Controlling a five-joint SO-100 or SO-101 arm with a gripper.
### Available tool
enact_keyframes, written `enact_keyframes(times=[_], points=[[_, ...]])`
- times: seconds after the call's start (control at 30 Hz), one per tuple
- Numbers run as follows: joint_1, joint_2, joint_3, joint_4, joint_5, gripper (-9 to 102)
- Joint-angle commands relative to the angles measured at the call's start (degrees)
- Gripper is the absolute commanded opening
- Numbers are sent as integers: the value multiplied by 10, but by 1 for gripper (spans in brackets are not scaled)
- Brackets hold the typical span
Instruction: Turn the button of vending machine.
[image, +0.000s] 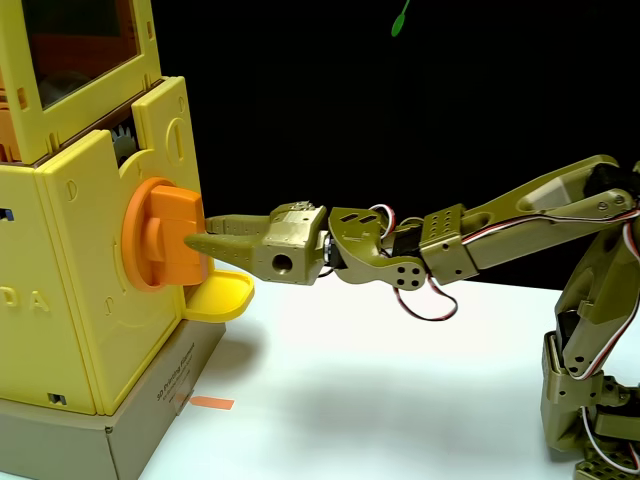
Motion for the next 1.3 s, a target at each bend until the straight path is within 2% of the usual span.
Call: enact_keyframes(times=[0.0, 0.13, 0.27, 0.37, 0.43, 0.53, 0.67, 0.73, 0.83, 0.93, 1.0, 1.27], points=[[-11, 50, 24, -11, -11, 21], [-2, 121, 91, 5, -103, 20], [19, 219, 149, 88, -287, 19], [32, 296, 169, 163, -509, 18], [34, 345, 176, 200, -697, 18], [40, 396, 171, 258, -990, 27], [25, 345, 143, 253, -1350, 43], [25, 287, 107, 255, -1462, 46], [15, 195, 52, 209, -1620, 46], [14, 112, 9, 143, -1730, 43], [18, 66, -18, 111, -1768, 41], [52, -11, -78, 95, -1803, 38]])
